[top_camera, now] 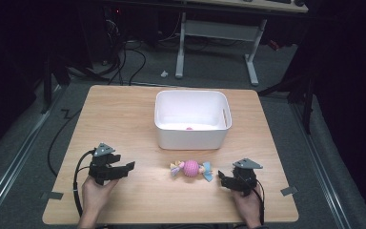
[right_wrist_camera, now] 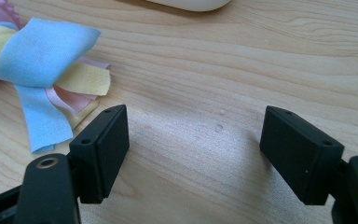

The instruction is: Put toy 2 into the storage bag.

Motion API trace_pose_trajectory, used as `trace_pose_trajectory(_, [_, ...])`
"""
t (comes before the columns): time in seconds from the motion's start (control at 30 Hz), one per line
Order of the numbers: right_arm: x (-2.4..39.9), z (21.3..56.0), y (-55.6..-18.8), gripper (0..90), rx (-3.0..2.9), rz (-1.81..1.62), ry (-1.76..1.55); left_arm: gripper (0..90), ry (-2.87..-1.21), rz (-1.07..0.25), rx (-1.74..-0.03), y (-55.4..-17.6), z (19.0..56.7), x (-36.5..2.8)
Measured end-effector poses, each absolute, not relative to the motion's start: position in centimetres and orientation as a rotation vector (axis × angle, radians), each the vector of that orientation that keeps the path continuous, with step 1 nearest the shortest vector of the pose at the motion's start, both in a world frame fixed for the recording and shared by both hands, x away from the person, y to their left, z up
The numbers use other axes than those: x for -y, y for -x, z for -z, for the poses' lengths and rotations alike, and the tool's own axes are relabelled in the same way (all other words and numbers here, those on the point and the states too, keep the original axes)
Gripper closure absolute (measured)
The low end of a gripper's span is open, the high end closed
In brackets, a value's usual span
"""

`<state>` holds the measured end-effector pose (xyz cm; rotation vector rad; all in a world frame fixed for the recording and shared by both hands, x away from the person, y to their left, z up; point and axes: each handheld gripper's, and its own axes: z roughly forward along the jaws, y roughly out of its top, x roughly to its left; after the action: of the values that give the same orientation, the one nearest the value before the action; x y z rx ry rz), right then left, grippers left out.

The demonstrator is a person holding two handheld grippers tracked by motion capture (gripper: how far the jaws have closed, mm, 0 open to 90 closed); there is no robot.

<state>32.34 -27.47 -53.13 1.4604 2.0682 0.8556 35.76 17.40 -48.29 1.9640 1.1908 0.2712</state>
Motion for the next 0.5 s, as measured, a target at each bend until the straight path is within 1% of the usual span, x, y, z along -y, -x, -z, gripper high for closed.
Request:
trace_pose_trajectory(0.27, [27.5,53.1,-32.3,24.1,-2.068,-0.856,-1.461,31.8,-1.96,-0.23,-1.213,-35.9,49.6,-17.1])
trace_pose_trajectory(0.5, [27.5,53.1,-32.3,24.1,-2.069,-0.855,-1.462,31.2,-1.997,-0.27,-1.22,-35.8,50.5,-16.5])
